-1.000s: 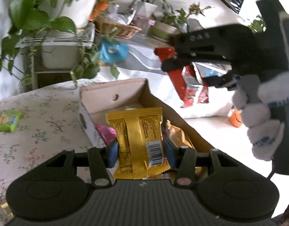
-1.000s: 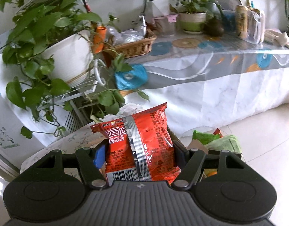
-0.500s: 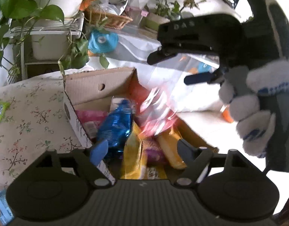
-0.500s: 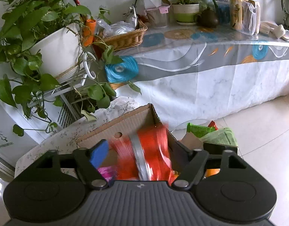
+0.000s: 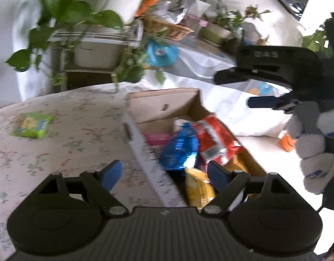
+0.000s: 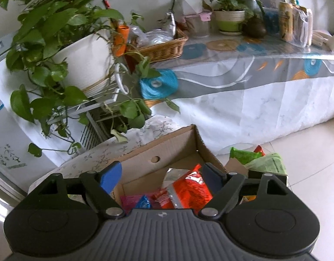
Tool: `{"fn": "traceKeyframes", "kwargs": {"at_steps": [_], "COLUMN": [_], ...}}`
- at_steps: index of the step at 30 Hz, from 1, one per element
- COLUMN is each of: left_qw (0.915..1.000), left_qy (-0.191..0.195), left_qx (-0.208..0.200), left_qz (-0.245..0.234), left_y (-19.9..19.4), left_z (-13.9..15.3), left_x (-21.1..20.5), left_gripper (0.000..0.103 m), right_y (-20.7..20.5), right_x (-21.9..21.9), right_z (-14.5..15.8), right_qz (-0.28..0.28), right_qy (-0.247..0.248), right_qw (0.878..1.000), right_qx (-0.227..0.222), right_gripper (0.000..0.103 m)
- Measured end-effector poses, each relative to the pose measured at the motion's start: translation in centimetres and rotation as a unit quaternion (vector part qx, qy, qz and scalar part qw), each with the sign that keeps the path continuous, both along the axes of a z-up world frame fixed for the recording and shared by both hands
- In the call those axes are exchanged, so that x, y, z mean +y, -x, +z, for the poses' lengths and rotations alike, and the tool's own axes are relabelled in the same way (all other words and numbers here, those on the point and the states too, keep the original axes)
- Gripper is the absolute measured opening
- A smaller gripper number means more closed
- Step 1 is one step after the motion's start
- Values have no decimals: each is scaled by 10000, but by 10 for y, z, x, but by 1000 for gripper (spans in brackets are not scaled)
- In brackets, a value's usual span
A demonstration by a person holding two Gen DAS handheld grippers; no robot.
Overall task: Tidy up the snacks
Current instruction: 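Move left tool to green cracker packet while right tool approaches blue packet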
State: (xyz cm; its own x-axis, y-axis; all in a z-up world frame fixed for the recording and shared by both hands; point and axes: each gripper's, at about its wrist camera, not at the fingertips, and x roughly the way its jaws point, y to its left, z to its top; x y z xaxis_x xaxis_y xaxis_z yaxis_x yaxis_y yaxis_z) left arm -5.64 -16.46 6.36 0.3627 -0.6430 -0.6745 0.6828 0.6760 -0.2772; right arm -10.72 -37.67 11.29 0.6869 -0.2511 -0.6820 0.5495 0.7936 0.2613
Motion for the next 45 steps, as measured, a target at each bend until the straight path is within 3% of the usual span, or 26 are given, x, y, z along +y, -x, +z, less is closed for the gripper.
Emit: {"fn": "traceKeyframes", "kwargs": {"at_steps": [15, 24, 37, 41, 45], "left_qw": [9934, 9857, 9719, 9712, 9774], "left_qy": [-18, -102, -605, -679, -657], "left_qx": [-177, -38, -131, -124, -123], "left_qz": [1136, 1681, 2272, 2281, 2006], "left_y": [-56, -81, -124, -139, -154], "left_z": [26, 21, -2, -17, -33], "left_x": [87, 126, 147, 142, 131], "left_gripper": [86, 86, 86, 86, 86], "right_y": [-30, -50, -70, -74, -75], "right_x": [52, 98, 161, 181, 196], "right_z": [2, -7, -51, -66, -81], "right_qz": [823, 1603, 2611, 2902, 3134], "right_qy": [198, 178, -172, -137, -94], "right_qw": [9964, 9866, 9588, 9468, 9356], "right_qx": [55, 250, 1105, 1388, 1624], "right_gripper": [90, 90, 91, 91, 91]}}
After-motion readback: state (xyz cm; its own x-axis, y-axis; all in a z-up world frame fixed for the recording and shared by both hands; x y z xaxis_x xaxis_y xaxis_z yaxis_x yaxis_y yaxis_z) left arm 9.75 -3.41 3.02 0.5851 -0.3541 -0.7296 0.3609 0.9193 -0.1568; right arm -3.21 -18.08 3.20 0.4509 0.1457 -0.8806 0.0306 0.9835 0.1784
